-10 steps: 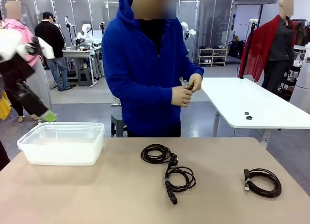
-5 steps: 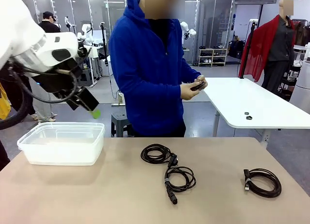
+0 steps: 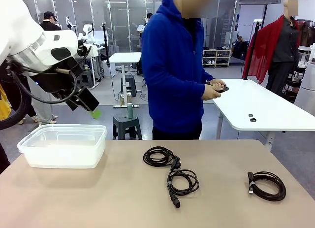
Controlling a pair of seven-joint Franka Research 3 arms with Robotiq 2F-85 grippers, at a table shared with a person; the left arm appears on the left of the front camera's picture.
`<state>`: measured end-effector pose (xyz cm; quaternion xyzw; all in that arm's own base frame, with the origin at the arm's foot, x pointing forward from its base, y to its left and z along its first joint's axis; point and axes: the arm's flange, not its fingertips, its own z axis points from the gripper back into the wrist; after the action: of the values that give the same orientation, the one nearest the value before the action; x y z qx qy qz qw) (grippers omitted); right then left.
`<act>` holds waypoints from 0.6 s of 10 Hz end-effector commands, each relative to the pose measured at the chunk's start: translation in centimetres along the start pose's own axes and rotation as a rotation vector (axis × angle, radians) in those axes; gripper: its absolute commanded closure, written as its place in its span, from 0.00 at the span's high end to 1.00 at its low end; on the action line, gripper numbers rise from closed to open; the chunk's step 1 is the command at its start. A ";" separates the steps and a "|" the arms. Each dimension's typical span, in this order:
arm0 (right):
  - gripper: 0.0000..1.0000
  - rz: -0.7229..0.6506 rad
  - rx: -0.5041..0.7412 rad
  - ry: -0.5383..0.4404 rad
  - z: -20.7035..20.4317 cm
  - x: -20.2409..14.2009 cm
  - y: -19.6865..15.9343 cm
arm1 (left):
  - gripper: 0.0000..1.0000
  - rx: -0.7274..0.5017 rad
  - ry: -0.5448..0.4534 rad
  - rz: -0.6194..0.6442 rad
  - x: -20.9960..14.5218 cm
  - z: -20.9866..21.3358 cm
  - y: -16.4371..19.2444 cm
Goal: Organize and store the cables.
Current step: Place the Power Cable into the Organizing box.
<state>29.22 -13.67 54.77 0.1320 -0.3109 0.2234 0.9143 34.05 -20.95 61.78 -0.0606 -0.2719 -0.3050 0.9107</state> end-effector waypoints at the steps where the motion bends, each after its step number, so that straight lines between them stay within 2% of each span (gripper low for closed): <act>1: 1.00 -0.002 0.000 0.002 0.0 0.0 0.0 | 1.00 -0.010 0.000 0.013 0.2 -0.6 -0.3; 4: 1.00 -0.002 0.000 0.002 0.0 0.0 0.0 | 1.00 -0.003 0.010 -0.001 0.0 -0.5 -0.1; 6: 1.00 -0.002 0.000 0.002 0.0 0.0 0.0 | 1.00 -0.043 0.057 -0.090 4.1 -6.2 -3.9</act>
<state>29.22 -13.68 54.79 0.1319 -0.3110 0.2234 0.9143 34.94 -24.31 59.56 -0.0583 -0.2528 -0.3305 0.9075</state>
